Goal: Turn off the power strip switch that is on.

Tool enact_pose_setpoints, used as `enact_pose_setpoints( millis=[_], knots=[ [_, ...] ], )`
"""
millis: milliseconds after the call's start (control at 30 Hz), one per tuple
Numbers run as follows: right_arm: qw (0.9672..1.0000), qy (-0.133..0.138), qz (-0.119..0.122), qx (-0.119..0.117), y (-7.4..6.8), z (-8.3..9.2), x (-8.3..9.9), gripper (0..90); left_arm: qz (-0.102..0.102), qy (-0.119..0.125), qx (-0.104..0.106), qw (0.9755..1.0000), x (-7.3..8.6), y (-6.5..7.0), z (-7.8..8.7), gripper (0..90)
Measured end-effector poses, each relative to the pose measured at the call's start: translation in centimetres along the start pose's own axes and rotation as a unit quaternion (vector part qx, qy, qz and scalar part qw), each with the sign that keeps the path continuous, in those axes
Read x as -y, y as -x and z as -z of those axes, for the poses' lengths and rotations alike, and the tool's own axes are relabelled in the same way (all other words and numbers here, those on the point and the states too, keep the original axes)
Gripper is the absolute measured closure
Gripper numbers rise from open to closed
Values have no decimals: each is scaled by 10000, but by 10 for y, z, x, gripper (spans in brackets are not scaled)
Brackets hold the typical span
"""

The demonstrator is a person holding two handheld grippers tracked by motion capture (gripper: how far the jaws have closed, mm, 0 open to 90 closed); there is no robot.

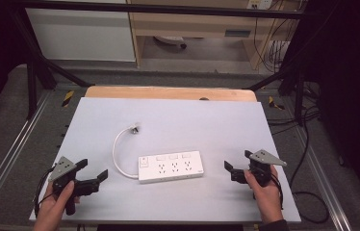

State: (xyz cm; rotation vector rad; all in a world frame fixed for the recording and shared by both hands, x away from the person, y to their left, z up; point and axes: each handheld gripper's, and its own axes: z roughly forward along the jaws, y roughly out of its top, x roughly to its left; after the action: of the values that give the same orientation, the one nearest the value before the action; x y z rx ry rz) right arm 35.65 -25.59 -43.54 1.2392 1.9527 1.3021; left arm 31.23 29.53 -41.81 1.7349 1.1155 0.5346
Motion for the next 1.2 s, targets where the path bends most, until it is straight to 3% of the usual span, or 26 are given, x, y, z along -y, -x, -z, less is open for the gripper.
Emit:
enact_pose_setpoints(
  millis=[367, 800, 1000, 1200],
  knots=[
    [10000, -40, -74, 22, -1, 1, 0, 54, 39, 33, 17, 10000, 0, 0, 0, 79],
    [9998, 98, -148, 6, -2, 3, -2, 44, 34, 6, 22, 10000, 0, 0, 0, 70],
    [9995, 229, -193, -119, -4, 5, -4, 41, 64, 16, 11, 10000, 0, 0, 0, 65],
    [9994, 253, -91, -196, -10, 5, -6, 32, 24, -55, 42, 10000, 1, 1, -2, 60]
  ],
)
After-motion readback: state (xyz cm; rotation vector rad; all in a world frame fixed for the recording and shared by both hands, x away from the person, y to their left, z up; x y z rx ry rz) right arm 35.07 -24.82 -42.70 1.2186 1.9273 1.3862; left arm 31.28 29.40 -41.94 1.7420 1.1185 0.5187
